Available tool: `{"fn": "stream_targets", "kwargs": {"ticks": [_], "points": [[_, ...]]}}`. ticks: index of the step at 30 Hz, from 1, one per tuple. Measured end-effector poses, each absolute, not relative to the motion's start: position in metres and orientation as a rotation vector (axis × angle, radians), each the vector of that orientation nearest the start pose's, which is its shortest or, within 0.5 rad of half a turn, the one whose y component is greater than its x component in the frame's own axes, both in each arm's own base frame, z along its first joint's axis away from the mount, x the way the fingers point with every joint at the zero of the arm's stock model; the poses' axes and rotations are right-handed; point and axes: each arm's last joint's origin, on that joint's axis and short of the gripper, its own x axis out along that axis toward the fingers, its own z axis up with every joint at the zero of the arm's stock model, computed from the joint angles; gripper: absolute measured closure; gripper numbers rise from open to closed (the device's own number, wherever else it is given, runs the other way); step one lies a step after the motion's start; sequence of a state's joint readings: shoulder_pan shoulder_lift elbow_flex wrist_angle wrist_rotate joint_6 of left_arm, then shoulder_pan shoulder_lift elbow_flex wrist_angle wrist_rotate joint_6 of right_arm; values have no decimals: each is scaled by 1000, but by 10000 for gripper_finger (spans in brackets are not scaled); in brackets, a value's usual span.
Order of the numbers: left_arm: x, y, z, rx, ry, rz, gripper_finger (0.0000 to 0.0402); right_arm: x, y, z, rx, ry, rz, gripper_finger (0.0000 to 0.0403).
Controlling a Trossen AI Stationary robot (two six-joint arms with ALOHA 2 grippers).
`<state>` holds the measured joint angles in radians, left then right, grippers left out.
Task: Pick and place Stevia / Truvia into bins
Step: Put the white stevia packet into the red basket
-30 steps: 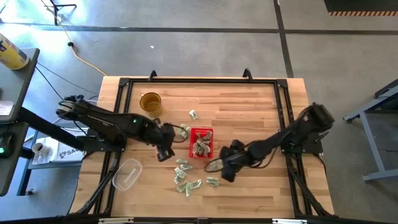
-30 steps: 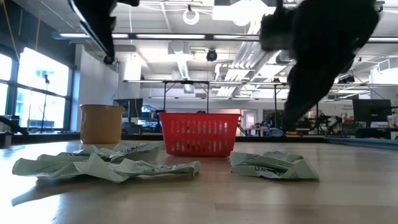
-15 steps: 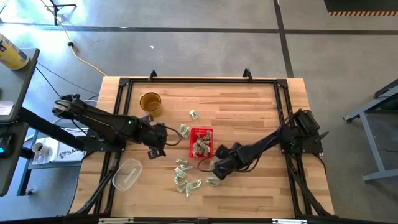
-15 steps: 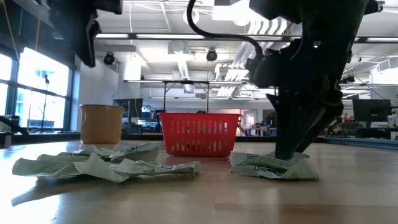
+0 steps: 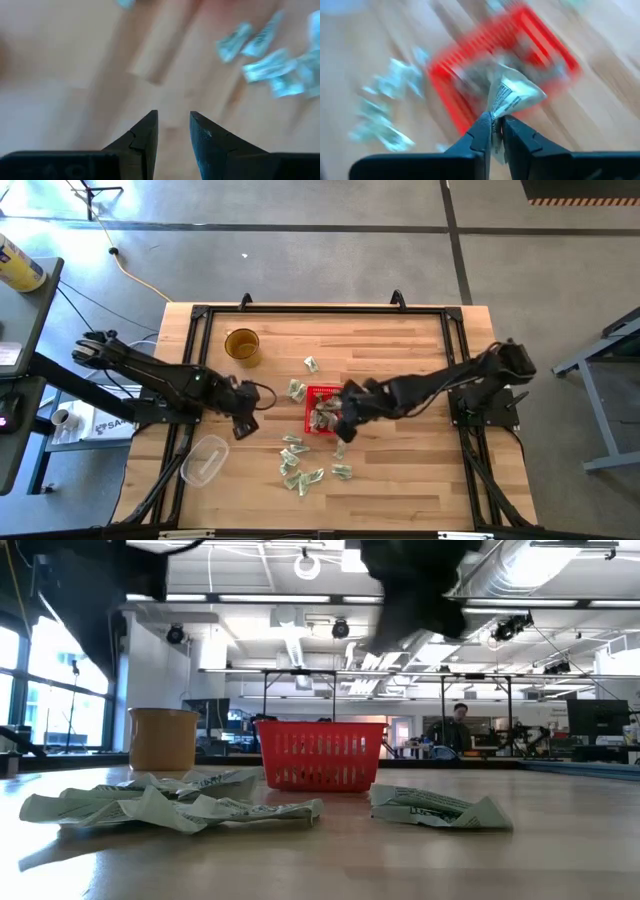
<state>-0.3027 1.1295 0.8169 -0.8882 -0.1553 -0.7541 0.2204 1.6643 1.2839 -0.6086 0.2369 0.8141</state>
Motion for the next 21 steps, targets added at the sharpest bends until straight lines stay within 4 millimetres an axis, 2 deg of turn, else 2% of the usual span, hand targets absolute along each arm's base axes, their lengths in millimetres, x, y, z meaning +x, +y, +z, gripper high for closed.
{"fn": "stream_targets", "kwargs": {"ticks": [3,6,8,10,15,19,21], "points": [[194,-58,215,-547,1052,275,254,356,55,261,510,851,-325,333],[204,-59,200,-603,967,298,254,366,45,255,491,886,-312,276],[207,-56,197,-580,919,366,254,363,39,249,475,962,-333,230],[214,-52,197,-579,859,404,254,359,36,253,440,1001,-360,185],[233,-28,195,-596,792,466,254,335,44,265,265,1089,-481,101],[256,8,211,-570,746,548,254,314,51,278,271,1118,-545,81],[271,28,221,-484,746,534,254,308,54,280,274,1128,-574,81]]}}
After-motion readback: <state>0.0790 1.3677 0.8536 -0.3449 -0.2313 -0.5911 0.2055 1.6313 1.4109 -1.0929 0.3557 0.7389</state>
